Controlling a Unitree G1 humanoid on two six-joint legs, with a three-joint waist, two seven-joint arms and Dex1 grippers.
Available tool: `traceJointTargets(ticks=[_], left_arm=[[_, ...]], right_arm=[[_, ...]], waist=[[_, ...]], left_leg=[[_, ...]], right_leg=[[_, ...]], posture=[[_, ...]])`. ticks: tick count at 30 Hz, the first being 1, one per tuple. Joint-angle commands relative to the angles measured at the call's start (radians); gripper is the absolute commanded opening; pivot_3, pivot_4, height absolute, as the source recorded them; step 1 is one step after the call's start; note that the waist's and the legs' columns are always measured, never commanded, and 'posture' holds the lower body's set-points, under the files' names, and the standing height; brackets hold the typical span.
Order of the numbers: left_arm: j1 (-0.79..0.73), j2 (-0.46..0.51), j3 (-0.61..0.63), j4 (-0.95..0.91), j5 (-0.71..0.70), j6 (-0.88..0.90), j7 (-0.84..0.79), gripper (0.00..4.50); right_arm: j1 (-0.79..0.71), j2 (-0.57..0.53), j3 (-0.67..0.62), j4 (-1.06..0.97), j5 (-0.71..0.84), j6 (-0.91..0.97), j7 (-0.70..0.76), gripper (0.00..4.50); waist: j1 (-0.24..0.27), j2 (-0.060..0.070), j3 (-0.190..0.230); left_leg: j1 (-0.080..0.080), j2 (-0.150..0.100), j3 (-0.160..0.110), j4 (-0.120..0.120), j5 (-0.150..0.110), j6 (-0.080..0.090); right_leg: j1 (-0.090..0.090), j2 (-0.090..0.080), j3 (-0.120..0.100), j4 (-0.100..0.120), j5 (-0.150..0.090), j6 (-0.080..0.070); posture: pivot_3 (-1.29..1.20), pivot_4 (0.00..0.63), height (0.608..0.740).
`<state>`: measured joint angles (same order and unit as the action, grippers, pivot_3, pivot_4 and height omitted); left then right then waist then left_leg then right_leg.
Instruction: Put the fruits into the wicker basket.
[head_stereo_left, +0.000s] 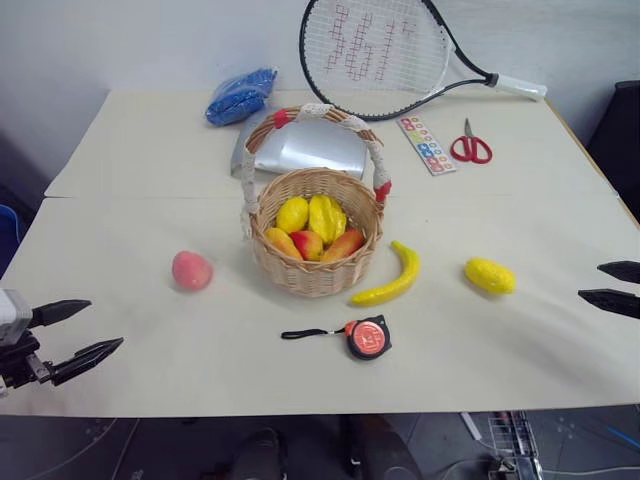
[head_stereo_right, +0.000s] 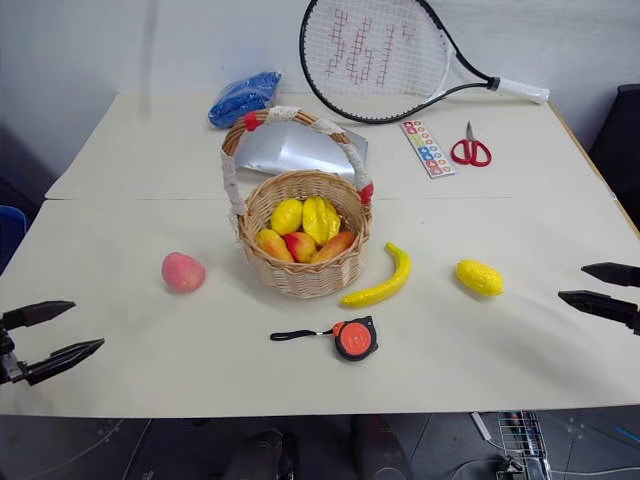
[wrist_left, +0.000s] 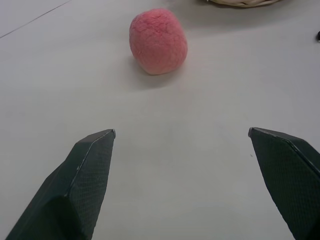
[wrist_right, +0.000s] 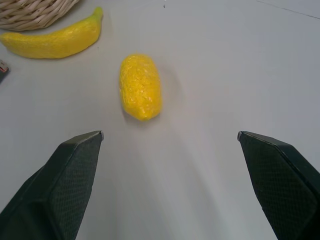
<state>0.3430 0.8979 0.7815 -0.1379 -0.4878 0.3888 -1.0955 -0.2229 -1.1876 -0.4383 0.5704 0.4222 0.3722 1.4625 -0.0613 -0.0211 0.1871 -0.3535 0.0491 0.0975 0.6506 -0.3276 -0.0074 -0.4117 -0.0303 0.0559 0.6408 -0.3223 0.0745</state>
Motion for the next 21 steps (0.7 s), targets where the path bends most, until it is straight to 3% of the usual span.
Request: traceJointTargets(ticks=[1,6,10,13,17,21], left_arm=[[-0.010,0.018,0.016,0.002,-0.018,0.029,0.011,4.50],[-0.019,0.024,0.000,-0.005,-0.013,0.029,0.000,4.50],[-0.097,0.017,-0.026,-0.062,-0.125,0.135,0.008,4.50],[-0.110,0.022,-0.056,-0.209,-0.232,0.229,0.003,4.50],[-0.167,0.097,-0.138,-0.392,-0.357,0.310,-0.034,4.50],[-0.289,0.185,-0.303,-0.486,-0.367,0.284,-0.090,4.50]], right_arm=[[0.019,-0.036,-0.034,-0.031,0.006,-0.014,0.010,4.45],[0.040,-0.032,-0.052,-0.080,0.020,0.003,-0.003,4.45],[0.000,-0.009,-0.060,-0.139,0.049,0.027,-0.049,4.45],[0.017,-0.005,-0.054,-0.290,0.095,0.079,-0.040,4.45],[0.056,0.003,-0.025,-0.615,0.224,0.212,-0.027,4.45],[0.061,0.079,0.168,-0.858,0.140,0.071,-0.062,4.45]], waist=[[0.001,0.000,0.000],[-0.001,0.000,0.000],[0.000,0.000,0.000],[0.000,0.000,0.000],[0.003,0.000,0.000],[0.003,-0.001,0.000]], left_leg=[[0.000,0.000,0.000,0.000,0.000,0.000],[0.000,0.000,0.001,0.001,0.000,0.000],[0.001,0.000,0.001,0.003,0.001,0.000],[0.001,0.000,0.000,0.004,0.001,0.000],[0.000,0.001,-0.001,0.004,0.001,-0.002],[0.001,0.001,-0.002,0.003,0.002,-0.004]], right_leg=[[0.000,0.000,0.000,0.000,0.000,0.000],[0.000,0.000,0.000,0.002,0.000,0.000],[0.000,0.000,0.001,0.005,0.000,0.000],[0.000,0.000,0.001,0.006,0.000,0.001],[0.000,0.002,0.001,0.006,0.000,0.001],[0.001,0.003,0.000,0.006,0.000,0.001]], posture=[[0.00,0.150,0.740],[0.00,0.150,0.740],[0.00,0.150,0.740],[0.00,0.150,0.740],[0.00,0.150,0.740],[0.00,0.150,0.740]])
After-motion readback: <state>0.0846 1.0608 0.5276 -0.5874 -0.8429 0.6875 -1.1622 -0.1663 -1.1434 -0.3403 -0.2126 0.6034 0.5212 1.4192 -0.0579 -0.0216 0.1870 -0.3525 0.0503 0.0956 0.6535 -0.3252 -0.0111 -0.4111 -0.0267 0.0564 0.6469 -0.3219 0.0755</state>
